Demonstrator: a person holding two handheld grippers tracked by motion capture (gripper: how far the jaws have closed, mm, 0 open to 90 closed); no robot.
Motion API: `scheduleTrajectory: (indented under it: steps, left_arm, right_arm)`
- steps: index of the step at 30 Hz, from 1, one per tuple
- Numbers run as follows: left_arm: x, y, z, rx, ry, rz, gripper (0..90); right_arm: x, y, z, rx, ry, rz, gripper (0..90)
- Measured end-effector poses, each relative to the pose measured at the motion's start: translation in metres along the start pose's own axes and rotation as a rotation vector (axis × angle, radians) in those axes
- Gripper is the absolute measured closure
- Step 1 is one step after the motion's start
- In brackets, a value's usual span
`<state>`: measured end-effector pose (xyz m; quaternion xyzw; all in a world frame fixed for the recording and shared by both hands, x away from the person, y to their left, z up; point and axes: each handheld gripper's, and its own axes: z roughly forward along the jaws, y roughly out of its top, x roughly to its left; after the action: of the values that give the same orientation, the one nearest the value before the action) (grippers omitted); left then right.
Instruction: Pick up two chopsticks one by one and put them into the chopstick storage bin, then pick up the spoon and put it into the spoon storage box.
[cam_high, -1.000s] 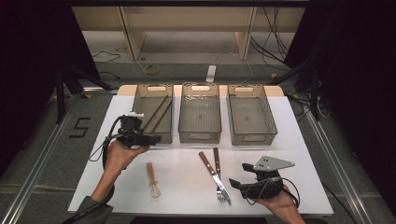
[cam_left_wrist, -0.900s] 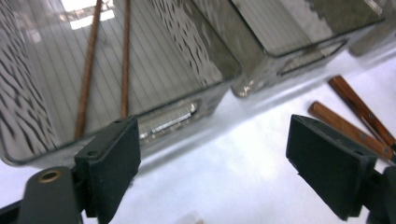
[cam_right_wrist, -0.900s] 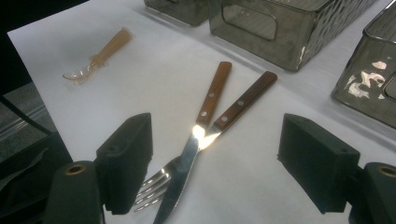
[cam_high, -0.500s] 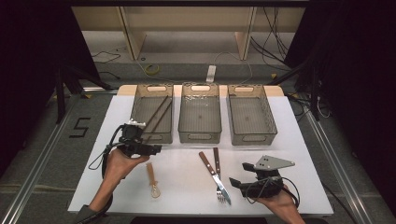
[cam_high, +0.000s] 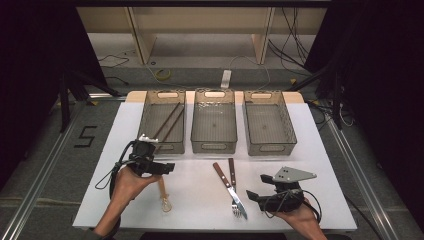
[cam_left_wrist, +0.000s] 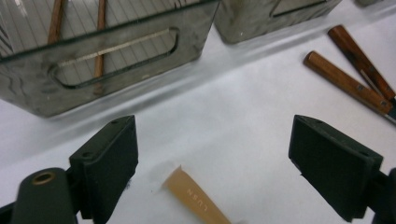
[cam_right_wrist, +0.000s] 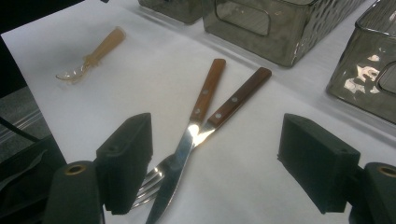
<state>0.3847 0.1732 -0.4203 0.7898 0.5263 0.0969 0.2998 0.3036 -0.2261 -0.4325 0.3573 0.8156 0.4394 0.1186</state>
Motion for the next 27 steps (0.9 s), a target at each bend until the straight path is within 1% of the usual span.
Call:
scheduleTrajectory:
  steps: [5,8,9,11,13,17,19,20,21,23,25,27]
  left_arm:
    - [-0.004,-0.006,0.003,0.033,0.016,0.011,15.1]
    - [-0.004,-0.008,0.003,0.051,0.011,0.012,15.1]
    - [-0.005,-0.009,0.003,0.05,0.014,0.006,15.2]
    - [-0.005,-0.01,0.003,0.057,0.016,0.007,15.2]
    - [-0.005,-0.012,0.003,0.072,0.024,0.017,15.3]
    - [-0.006,-0.015,0.007,0.097,0.024,0.011,15.5]
    - [-0.008,-0.016,0.009,0.117,0.021,0.021,15.9]
    - [-0.008,-0.016,0.009,0.124,0.026,0.031,16.1]
    - [-0.01,-0.017,0.01,0.128,0.028,0.031,16.4]
    - [-0.011,-0.019,0.011,0.142,0.03,0.044,17.3]
    - [-0.012,-0.02,0.011,0.152,0.028,0.047,18.9]
    - [-0.012,-0.021,0.011,0.159,0.015,0.046,20.6]
  right_arm:
    - [-0.001,0.0,-0.001,-0.004,-0.007,0.003,26.8]
    - [-0.001,0.0,0.0,0.001,-0.01,0.002,26.8]
    - [-0.001,0.0,0.0,0.001,-0.01,0.002,26.7]
    - [-0.001,0.0,0.001,0.002,-0.01,0.001,26.7]
    - [-0.001,0.001,0.001,0.003,-0.009,0.0,26.7]
    - [-0.001,0.0,0.002,0.008,-0.005,0.0,26.7]
    - [-0.001,0.0,0.002,0.007,-0.005,-0.005,26.7]
    - [-0.001,0.0,0.002,0.007,-0.006,-0.006,26.7]
    - [-0.001,0.0,0.002,0.006,-0.006,-0.004,26.7]
    - [-0.001,0.0,0.002,0.008,-0.008,-0.005,26.7]
    - [0.0,0.0,0.002,0.01,-0.007,-0.009,26.7]
    - [0.001,0.0,0.002,0.012,-0.007,-0.011,26.7]
